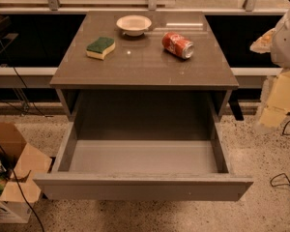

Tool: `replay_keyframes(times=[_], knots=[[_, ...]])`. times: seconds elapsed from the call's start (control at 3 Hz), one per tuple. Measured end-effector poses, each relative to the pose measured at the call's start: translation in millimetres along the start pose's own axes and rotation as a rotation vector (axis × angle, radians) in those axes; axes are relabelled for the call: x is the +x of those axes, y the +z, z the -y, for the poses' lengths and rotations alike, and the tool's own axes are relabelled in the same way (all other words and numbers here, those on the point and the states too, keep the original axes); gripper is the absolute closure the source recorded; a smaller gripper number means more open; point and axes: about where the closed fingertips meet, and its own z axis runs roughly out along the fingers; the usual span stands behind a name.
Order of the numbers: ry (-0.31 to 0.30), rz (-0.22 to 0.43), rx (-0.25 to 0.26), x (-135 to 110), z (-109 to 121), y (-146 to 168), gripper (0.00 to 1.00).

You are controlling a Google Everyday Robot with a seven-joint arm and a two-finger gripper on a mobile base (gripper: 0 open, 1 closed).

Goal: Place coke can into top drawer

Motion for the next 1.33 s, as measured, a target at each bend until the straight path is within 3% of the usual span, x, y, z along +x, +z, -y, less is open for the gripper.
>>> replay_keyframes(times=[0.33,0.67,1.0,1.33], knots=[[0.000,0.000,0.000,0.0,0.0,0.0,0.00],[-0.009,0.059,-0.001,-20.5,18.8,12.2,0.00],[0.010,0.134,0.015,-41.6,46.6,28.4,0.00],[0.035,0.162,0.057,-56.6,81.3,44.8,0.00]])
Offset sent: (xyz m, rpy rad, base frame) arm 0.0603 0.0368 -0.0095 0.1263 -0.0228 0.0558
